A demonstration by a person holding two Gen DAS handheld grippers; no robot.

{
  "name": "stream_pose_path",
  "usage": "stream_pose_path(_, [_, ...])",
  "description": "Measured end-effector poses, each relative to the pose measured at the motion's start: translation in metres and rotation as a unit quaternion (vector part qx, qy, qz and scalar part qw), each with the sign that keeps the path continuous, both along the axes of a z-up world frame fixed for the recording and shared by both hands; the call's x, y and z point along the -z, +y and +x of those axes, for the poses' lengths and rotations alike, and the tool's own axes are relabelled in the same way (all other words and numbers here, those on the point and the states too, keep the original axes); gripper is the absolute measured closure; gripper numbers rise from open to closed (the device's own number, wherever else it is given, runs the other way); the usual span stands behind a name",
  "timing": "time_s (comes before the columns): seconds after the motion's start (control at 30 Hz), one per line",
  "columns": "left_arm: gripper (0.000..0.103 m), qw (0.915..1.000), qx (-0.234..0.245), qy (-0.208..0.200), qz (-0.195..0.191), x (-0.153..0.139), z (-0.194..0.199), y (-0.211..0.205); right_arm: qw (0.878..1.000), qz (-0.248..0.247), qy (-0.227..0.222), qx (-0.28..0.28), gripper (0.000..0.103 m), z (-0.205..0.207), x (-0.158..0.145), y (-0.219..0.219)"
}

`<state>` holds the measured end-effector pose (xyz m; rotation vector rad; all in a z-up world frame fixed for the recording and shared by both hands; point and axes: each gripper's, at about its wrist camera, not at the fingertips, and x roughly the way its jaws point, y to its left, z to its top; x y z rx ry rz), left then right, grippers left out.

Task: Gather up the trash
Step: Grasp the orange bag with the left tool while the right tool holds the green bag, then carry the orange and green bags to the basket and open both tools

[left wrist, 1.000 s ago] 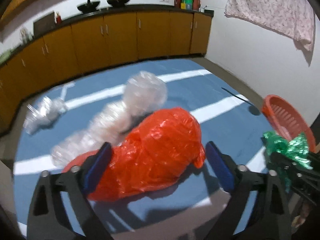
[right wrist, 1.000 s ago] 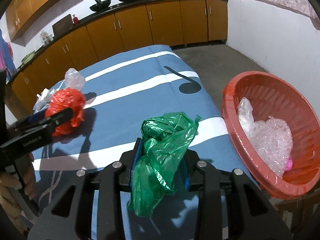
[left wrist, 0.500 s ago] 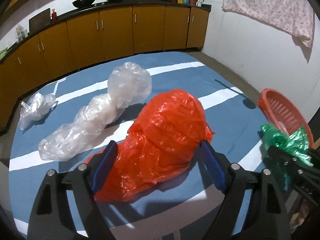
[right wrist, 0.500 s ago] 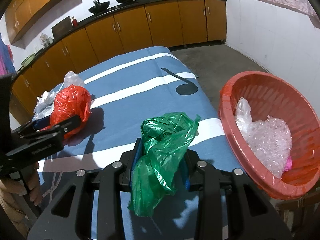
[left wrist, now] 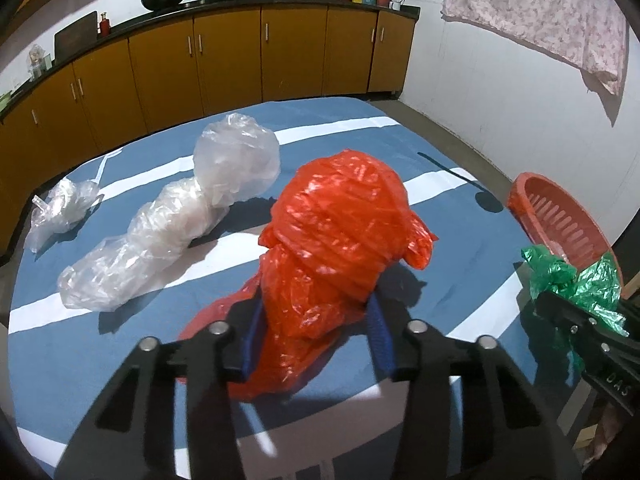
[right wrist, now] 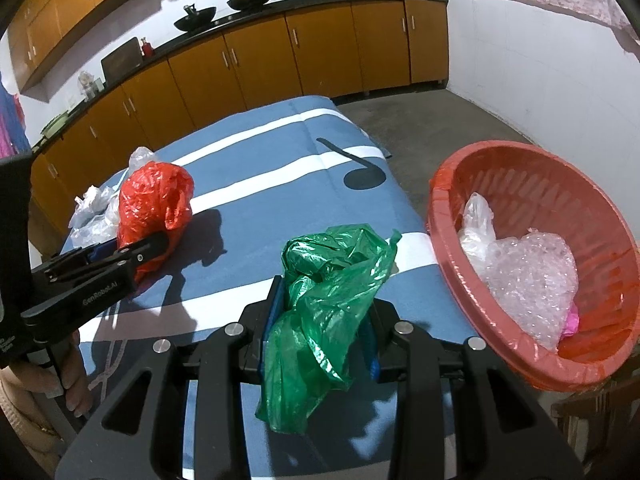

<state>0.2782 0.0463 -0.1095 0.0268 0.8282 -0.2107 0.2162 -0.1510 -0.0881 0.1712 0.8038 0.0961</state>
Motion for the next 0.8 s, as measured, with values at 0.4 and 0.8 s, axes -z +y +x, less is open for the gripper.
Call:
stream_pose_path(0.4, [0.064,0.9992,0.007,-0.026,-0.029,-0.030,-0.023,-0.004,0.999,-0.002,-0.035,0.024,0.068,-0.023,-0.024,-0.020])
stream_pose_path(0.8, [0.064,0.9962,0.053,-0.049,-0.048,-0.057,-0.048,-0.046,0.994,-0.027,-0.085,0.071,0.068,-0.053,-0.051,-0.060])
